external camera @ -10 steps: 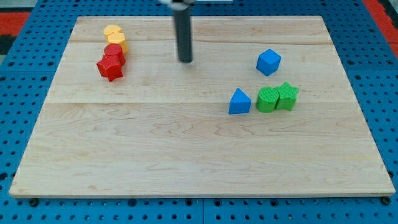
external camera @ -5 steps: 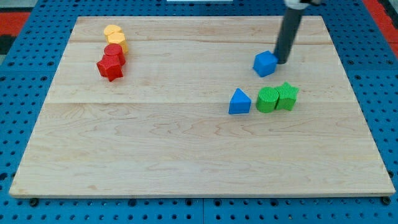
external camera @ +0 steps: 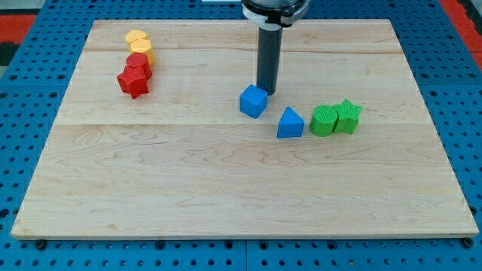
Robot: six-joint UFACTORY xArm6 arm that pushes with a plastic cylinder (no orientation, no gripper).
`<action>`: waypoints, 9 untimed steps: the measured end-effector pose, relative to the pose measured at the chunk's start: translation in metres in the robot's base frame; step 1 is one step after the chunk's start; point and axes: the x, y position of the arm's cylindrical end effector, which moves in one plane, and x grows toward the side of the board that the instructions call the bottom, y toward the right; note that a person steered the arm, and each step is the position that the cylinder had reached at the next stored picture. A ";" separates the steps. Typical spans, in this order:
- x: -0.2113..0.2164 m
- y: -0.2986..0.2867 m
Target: Push the blue cube towards the left side of the blue triangle
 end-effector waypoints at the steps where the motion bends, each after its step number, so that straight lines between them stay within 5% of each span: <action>1: 0.000 -0.013; 6: 0.042 -0.020; 9: 0.031 -0.013</action>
